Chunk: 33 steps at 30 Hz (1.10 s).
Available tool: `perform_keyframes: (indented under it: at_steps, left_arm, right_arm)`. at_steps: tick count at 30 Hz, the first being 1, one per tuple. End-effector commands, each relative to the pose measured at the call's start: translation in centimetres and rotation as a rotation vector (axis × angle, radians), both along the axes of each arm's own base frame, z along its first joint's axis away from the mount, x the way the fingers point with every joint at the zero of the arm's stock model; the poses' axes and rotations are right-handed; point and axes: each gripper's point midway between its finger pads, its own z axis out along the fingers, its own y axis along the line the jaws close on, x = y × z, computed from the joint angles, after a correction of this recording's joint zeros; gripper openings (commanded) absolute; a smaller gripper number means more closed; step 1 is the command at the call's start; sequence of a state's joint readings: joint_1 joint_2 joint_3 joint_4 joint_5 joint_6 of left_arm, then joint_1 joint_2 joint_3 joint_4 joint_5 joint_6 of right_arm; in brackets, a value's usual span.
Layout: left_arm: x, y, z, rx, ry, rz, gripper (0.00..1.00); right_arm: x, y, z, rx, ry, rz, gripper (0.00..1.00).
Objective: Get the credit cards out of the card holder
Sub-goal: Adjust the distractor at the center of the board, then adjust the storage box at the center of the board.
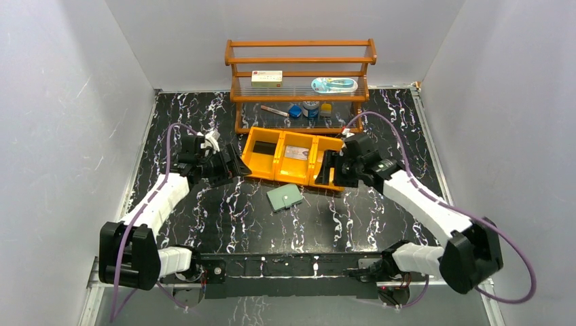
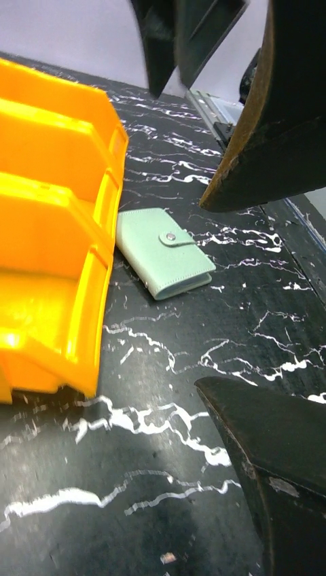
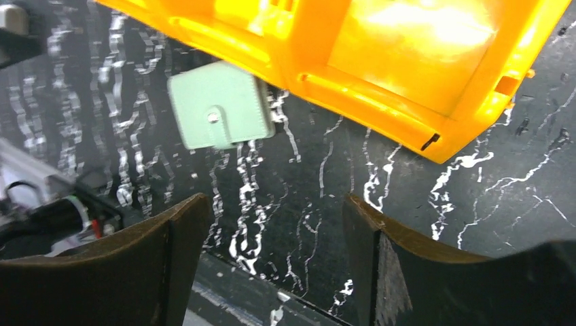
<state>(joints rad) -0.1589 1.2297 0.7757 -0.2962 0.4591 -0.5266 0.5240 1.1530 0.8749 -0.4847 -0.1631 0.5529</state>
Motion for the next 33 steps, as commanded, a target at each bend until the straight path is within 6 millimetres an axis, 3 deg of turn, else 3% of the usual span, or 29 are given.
perform_keyframes:
  at_steps: [1,5,12,20,23,27,29,31,33]
  left_arm:
    - [-0.1,-2.7,1.2,-0.070,-0.051,-0.120,0.90]
    - [-0.8,-4.6,1.2,-0.078,-0.045,-0.207,0.91]
    - [-1.7,-5.1,0.2,-0.058,-0.037,-0.249,0.95]
    - [-2.0,-5.6,-0.4,-0.056,-0.025,-0.279,0.95]
    - [-2.2,-5.6,-0.7,-0.056,-0.012,-0.284,0.95]
    - [-2.3,-5.6,-1.1,-0.049,-0.007,-0.282,0.96]
    - [-2.3,-5.6,-1.2,-0.050,-0.004,-0.289,0.96]
    - [-2.3,-5.7,-1.1,-0.051,-0.006,-0.295,0.97]
    - [-2.3,-5.7,-1.3,-0.046,-0.009,-0.296,0.97]
  right_arm:
    - [3.3,-0.6,-1.3,-0.156,-0.020,-0.112,0.81]
    - [5.4,-4.0,-4.0,-0.374,-0.037,-0.225,0.87]
    - [8.8,-8.3,-4.7,-0.584,-0.110,-0.320,0.89]
    - [11.4,-11.5,-5.7,-0.633,-0.081,-0.380,0.89]
    - [12.3,-14.2,-5.7,-0.703,-0.048,-0.449,0.88]
    - [15.2,-12.5,-2.7,-0.582,-0.144,-0.376,0.88]
    - [15.7,-11.4,-1.1,-0.538,-0.149,-0.341,0.89]
    - [14.7,-9.6,0.1,-0.442,-0.113,-0.300,0.89]
    - [12.9,-6.4,0.9,-0.273,-0.109,-0.215,0.89]
